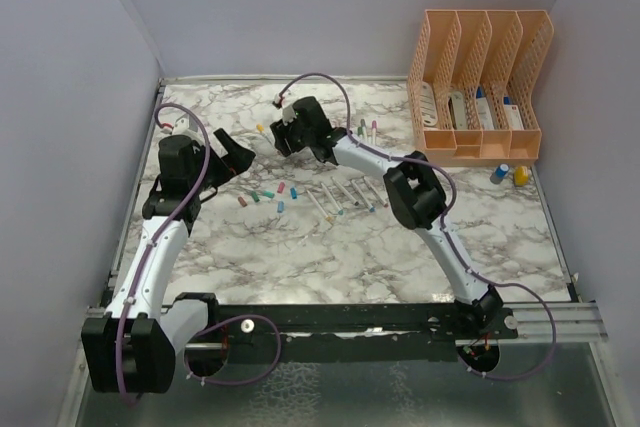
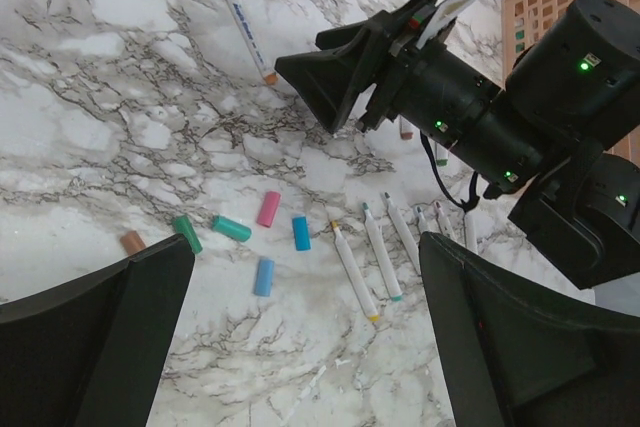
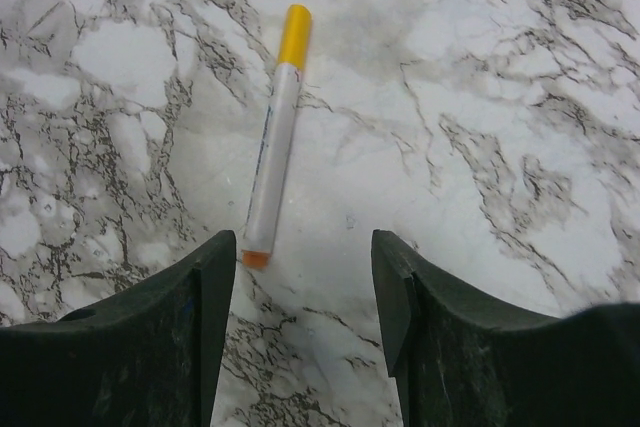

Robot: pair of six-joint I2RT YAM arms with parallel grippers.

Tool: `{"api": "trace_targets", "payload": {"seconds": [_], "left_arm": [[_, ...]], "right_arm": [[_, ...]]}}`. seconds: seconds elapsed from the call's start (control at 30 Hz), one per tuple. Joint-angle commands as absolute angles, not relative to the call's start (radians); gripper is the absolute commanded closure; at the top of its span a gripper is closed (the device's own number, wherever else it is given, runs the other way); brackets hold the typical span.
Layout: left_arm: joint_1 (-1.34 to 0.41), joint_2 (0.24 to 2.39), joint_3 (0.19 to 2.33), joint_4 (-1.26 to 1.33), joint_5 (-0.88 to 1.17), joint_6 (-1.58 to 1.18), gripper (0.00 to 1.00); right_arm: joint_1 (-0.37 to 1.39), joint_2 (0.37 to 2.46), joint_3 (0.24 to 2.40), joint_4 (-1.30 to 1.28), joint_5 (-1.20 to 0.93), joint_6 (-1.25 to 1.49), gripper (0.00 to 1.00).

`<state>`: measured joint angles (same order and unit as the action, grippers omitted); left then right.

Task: Open the pen caps

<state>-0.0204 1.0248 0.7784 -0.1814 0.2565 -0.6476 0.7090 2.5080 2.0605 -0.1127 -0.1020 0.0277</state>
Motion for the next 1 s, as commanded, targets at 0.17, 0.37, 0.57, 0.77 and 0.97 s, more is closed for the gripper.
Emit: {"api": "trace_targets", "payload": {"seconds": [0.17, 0.37, 0.57, 0.77, 0.97], "left_arm": [[-0.002, 0.973, 0.736, -0.181, 0.287, -0.647, 0.01], [0.006, 0.973, 0.729, -0.169, 0.286, -0.655, 0.01], [0.017, 0.965, 0.729, -0.167, 0.286, -0.661, 0.01], [0.027, 0.944, 0.720, -0.172, 0.284, -0.666, 0.01], [0.032, 0.932, 0.710, -0.172, 0.286, -0.670, 0.01]], "right_arm": [[0.767, 2.607, 2.162, -0.049, -0.103, -0.041, 0.44], [0.784, 2.641, 2.187, -0.062, -0.094, -0.043, 0.44], [0.794, 2.669, 2.207, -0.091, -0.073, -0.034, 0.48], [0.796, 2.678, 2.209, -0.118, -0.020, -0.004, 0.58], [0.796, 2.694, 2.233, -0.173, 0.046, 0.030, 0.70]]}}
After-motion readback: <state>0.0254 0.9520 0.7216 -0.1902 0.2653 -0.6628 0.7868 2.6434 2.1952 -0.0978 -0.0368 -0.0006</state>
